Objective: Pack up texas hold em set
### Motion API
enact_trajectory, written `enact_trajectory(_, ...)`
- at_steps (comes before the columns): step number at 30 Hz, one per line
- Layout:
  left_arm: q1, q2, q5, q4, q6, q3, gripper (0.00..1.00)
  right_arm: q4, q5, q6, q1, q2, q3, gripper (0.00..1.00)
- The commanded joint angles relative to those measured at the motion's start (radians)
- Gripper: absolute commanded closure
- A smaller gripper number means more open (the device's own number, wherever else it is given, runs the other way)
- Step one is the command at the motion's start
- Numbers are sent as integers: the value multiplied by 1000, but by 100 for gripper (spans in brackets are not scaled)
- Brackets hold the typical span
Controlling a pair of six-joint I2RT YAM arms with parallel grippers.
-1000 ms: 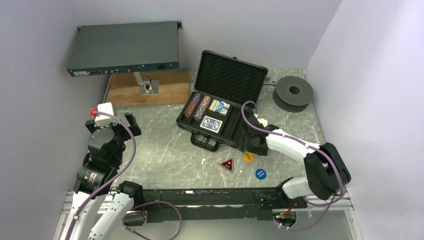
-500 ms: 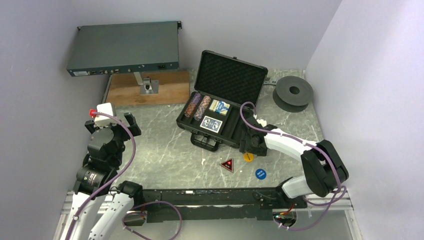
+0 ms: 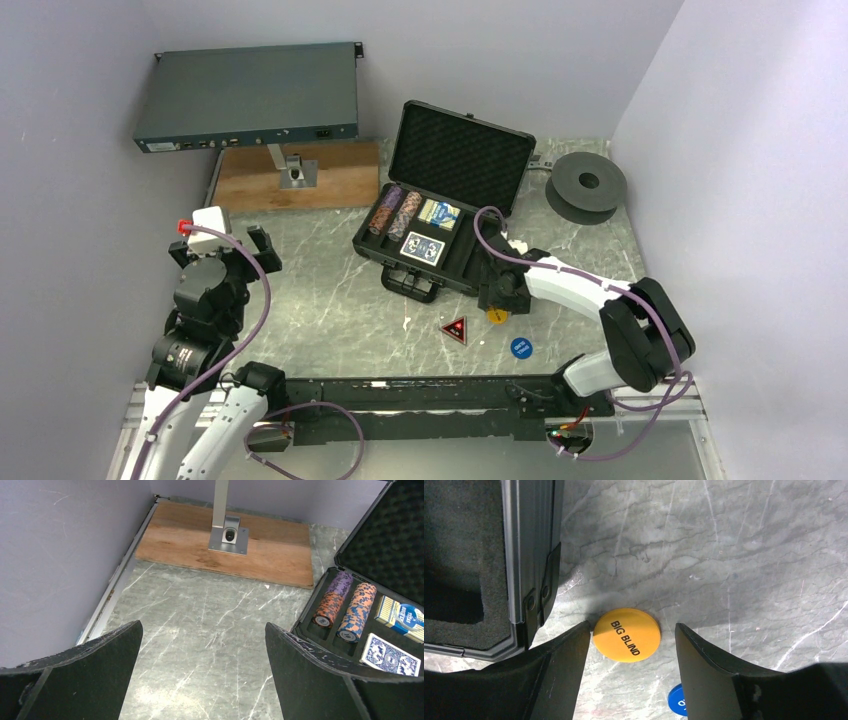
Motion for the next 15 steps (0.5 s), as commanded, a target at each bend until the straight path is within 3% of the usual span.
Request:
enact_trajectory(1,6,-9,-6,39,12,6,0,-52,-15,-17,24,23,27,35)
enact_trajectory(10,6,-10,-3,39,11,7,0,-44,-38,-10,44,20,7,35)
enact_trajectory(15,6,-11,-6,39,12,6,0,-17,-43,-10,47,39,-11,41)
